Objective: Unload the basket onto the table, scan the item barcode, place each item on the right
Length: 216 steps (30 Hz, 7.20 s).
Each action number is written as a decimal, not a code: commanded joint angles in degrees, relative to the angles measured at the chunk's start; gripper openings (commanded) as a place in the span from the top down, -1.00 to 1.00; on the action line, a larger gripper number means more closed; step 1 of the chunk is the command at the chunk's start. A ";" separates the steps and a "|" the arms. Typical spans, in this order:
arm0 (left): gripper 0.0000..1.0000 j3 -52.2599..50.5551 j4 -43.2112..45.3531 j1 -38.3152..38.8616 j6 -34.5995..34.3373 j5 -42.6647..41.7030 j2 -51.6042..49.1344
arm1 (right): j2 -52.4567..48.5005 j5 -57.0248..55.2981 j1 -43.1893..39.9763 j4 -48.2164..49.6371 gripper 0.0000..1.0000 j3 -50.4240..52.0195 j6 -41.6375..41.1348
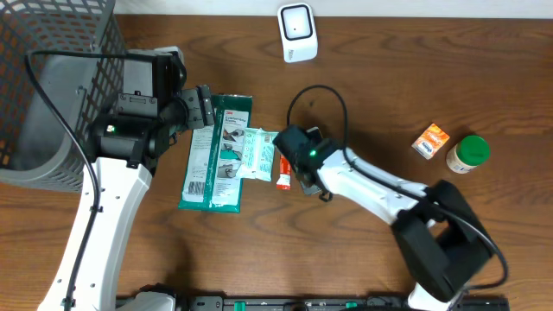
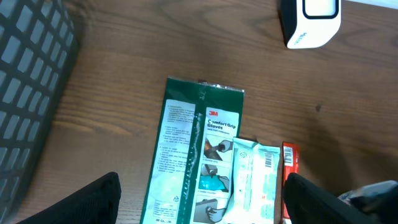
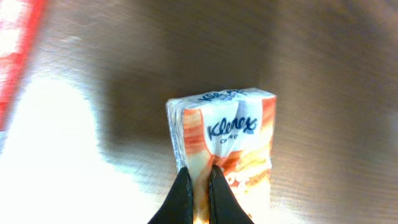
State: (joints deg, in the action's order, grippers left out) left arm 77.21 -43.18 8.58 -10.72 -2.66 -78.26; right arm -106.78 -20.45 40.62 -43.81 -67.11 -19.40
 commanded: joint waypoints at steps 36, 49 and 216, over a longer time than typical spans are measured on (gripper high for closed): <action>-0.68 -0.07 -0.09 0.02 -0.33 0.26 -0.04 | 7.98 70.12 -26.45 34.95 0.97 -26.34 -32.11; -0.68 -0.07 -0.09 0.02 -0.33 0.28 -0.04 | -23.23 70.62 -29.75 36.46 0.97 -57.22 -45.29; -0.68 -0.07 -0.09 0.02 -0.33 0.28 -0.09 | -8.92 8.98 -5.38 1.55 0.04 -8.98 -2.80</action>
State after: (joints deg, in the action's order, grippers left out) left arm 77.19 -43.22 8.58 -10.70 -2.68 -78.28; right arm -116.18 -11.49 36.56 -41.95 -76.69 -25.54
